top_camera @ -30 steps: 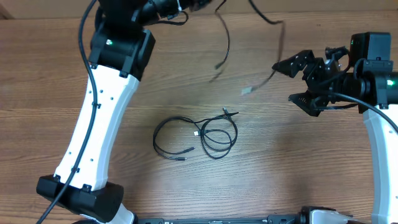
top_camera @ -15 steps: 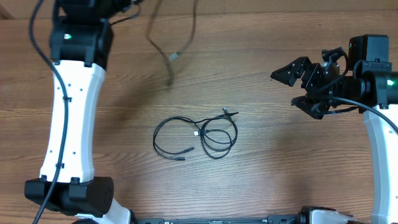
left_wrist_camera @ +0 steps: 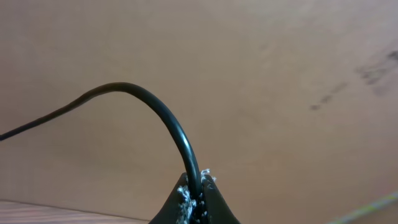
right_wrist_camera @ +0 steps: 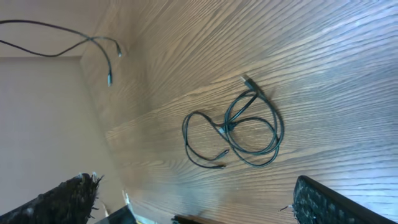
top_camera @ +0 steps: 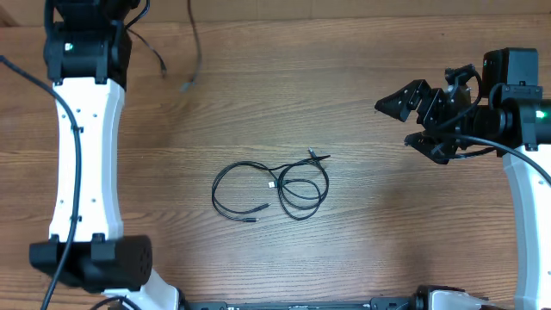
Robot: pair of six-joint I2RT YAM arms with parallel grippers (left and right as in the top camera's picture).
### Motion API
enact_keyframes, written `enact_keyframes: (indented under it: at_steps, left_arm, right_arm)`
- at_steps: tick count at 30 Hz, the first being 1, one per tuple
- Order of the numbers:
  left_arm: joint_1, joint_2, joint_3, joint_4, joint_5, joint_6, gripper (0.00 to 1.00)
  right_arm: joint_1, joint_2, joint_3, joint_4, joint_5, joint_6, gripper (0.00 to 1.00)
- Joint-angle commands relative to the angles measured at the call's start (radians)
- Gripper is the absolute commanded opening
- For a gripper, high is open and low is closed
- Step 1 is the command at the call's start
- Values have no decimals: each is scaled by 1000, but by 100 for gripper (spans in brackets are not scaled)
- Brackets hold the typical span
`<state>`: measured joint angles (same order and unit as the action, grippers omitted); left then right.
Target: Untangle cables
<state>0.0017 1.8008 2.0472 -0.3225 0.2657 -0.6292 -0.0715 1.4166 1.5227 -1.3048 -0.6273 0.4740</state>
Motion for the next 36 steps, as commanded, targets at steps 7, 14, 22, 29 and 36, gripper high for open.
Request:
enact_keyframes:
  at_steps: [7, 14, 22, 29, 36]
  left_arm:
    - [-18, 183, 18, 105, 247, 71, 4]
    - [-23, 195, 18, 185, 412, 73, 4]
    - [-48, 195, 18, 240, 604, 87, 4]
    - [38, 216, 18, 147, 512, 122, 4]
    - [206, 295, 18, 36, 483, 144, 4]
  right_arm:
    - [-3, -8, 16, 1, 53, -11, 100]
    - [-2, -8, 15, 2, 66, -11, 100]
    - [-2, -8, 14, -2, 77, -11, 100]
    - [-2, -8, -24, -29, 79, -12, 100]
    - [-2, -6, -63, -46, 105, -13, 100]
